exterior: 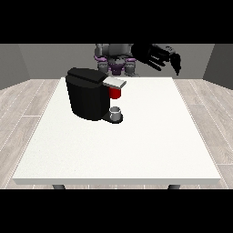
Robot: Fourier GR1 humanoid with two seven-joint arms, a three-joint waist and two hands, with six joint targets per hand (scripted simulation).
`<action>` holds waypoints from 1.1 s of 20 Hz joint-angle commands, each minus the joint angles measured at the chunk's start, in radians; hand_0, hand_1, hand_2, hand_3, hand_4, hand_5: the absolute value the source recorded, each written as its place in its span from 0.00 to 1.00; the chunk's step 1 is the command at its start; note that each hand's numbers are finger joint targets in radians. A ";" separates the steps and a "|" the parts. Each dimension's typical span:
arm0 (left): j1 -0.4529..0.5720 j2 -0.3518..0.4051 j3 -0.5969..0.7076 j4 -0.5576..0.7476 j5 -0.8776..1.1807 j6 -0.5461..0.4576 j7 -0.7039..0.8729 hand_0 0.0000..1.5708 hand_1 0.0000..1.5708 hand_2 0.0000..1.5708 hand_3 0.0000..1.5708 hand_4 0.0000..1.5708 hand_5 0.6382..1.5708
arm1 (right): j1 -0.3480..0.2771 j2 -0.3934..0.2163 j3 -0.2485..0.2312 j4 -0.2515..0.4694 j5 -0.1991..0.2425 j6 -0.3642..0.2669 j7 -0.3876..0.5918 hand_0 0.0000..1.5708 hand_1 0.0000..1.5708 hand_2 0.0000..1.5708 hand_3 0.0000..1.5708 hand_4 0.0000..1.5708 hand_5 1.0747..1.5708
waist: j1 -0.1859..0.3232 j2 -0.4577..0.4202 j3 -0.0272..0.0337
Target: Insert the coffee pod into the coffee machine and close the lid
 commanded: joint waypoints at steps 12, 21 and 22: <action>0.022 0.004 0.003 -0.054 0.038 -0.020 0.041 0.00 0.00 0.00 0.00 0.20 1.00 | -0.130 0.087 -0.021 0.222 -0.019 0.003 -0.175 0.00 0.00 0.00 0.00 0.00 1.00 | -0.006 0.019 -0.0059; 0.135 0.005 0.011 -0.042 0.028 -0.005 0.013 0.00 0.00 0.00 0.00 0.17 1.00 | -0.049 0.214 0.037 0.200 -0.047 0.039 -0.342 0.00 0.00 0.00 0.00 0.14 1.00 | -0.103 -0.084 -0.0057; 0.113 0.015 0.050 -0.006 0.056 -0.007 0.013 0.00 0.00 0.00 0.00 0.17 1.00 | -0.012 0.291 0.079 0.182 -0.014 -0.028 -0.356 0.00 0.00 0.00 0.00 0.12 1.00 | -0.133 -0.086 -0.0060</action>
